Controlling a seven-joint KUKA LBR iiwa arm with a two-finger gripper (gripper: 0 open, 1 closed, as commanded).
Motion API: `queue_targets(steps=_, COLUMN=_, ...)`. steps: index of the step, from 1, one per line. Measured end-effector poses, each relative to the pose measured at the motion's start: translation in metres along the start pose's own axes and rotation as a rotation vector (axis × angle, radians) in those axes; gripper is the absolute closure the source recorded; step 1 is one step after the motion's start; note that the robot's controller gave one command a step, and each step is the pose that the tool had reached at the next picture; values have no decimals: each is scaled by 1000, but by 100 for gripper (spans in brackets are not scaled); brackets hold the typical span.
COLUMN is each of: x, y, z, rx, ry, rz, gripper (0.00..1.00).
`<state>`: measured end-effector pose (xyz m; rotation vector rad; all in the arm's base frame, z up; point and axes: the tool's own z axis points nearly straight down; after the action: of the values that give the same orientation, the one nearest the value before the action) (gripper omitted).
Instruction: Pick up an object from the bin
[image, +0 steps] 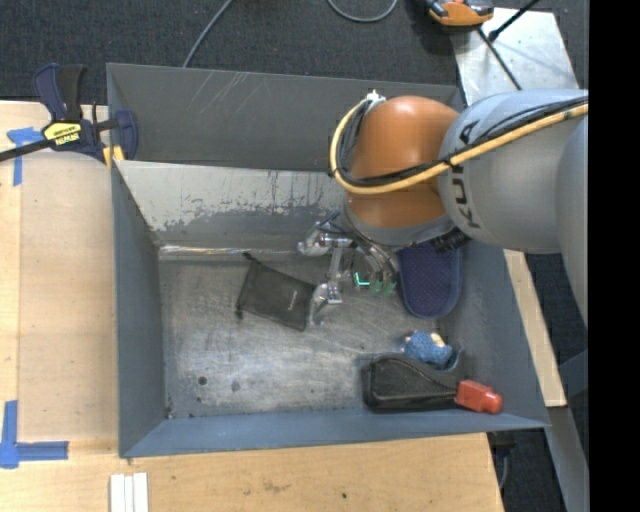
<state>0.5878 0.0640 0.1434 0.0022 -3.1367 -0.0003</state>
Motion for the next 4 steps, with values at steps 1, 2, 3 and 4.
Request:
queue_targets(steps=1, x=-24, y=42, z=70, rx=0, ry=-10, rz=149, gripper=0)
queue_targets(steps=2, x=-25, y=42, z=67, rx=0, ry=-7, rz=148, gripper=0)
queue_targets(steps=3, x=-26, y=42, z=66, rx=-1, ry=-10, rz=147, gripper=0)
queue_targets(steps=4, x=-27, y=42, z=65, rx=-2, ry=-13, rz=146, gripper=0)
